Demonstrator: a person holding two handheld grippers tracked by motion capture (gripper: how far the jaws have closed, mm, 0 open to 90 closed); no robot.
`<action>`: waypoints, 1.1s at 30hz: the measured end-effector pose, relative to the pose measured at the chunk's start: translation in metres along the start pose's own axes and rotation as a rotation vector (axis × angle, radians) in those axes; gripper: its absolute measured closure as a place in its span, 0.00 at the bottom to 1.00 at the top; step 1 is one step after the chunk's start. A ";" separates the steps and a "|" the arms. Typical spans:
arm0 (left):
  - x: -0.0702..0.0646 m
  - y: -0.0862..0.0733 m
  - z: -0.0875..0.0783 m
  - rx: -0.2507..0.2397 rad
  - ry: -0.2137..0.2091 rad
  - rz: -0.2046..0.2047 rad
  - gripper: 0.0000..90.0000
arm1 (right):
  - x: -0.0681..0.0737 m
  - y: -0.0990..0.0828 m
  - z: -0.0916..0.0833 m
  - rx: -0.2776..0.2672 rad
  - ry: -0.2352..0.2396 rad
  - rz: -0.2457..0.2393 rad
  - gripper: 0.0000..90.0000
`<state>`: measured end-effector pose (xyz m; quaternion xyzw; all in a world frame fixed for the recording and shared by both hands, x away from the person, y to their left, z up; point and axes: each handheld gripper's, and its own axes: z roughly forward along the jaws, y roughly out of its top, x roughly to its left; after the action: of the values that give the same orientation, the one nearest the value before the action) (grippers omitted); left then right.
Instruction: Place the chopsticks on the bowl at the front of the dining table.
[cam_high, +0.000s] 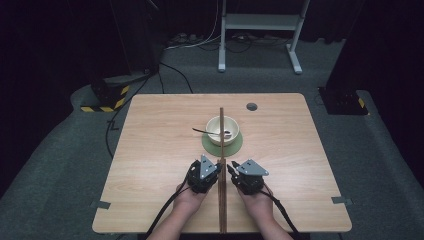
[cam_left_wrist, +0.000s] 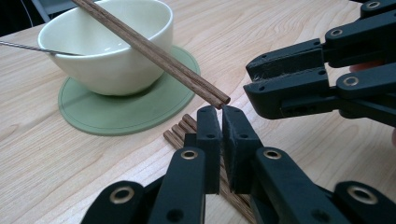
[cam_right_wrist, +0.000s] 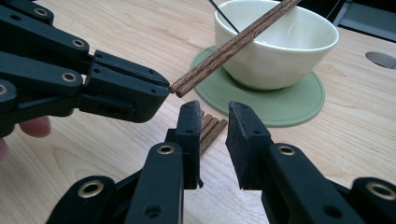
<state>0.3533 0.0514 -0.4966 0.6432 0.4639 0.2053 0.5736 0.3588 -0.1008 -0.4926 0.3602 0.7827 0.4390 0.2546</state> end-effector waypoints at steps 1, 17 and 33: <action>0.000 0.000 -0.001 0.004 0.000 0.005 0.94 | 0.001 0.000 0.000 0.001 -0.002 0.014 0.83; 0.003 -0.007 -0.011 0.016 -0.011 -0.003 0.82 | -0.002 -0.005 0.000 0.008 0.001 0.010 0.78; 0.047 -0.018 -0.056 0.049 0.053 -0.085 0.54 | -0.022 -0.025 -0.010 0.049 -0.055 0.034 0.53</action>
<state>0.3251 0.1192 -0.5110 0.6311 0.5105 0.1861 0.5536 0.3568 -0.1316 -0.5075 0.3916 0.7796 0.4141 0.2595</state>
